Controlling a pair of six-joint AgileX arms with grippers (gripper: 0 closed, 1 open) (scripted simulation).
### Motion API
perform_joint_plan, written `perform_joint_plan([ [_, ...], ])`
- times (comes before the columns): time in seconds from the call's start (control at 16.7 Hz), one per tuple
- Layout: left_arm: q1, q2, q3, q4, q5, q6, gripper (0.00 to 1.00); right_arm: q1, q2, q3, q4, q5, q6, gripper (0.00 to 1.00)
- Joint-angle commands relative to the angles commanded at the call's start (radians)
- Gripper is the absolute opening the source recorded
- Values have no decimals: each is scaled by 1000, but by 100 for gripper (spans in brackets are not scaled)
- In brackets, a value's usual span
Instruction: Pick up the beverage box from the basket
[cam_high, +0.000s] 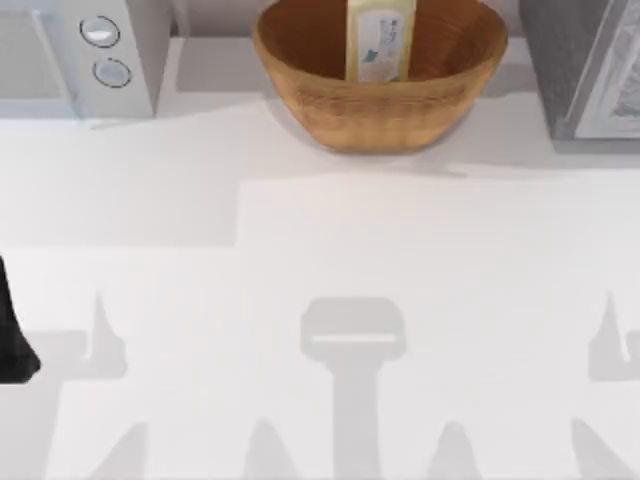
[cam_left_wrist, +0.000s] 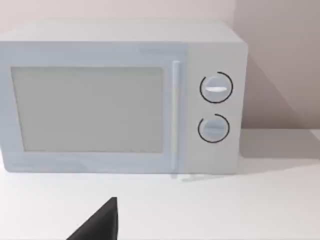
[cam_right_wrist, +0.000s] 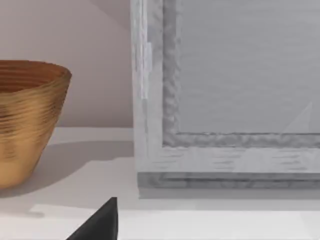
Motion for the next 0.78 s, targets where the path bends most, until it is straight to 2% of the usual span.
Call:
perform_joint_plan([
  [0.36, -38, 101, 60, 24, -28, 8, 100, 0, 0, 0, 0, 0, 0, 100],
  [0.54, -98, 282, 178, 80, -80, 12, 100, 0, 0, 0, 0, 0, 0, 100],
  [0.78, -203, 628, 413, 202, -180, 9, 100, 0, 0, 0, 0, 0, 0, 100],
])
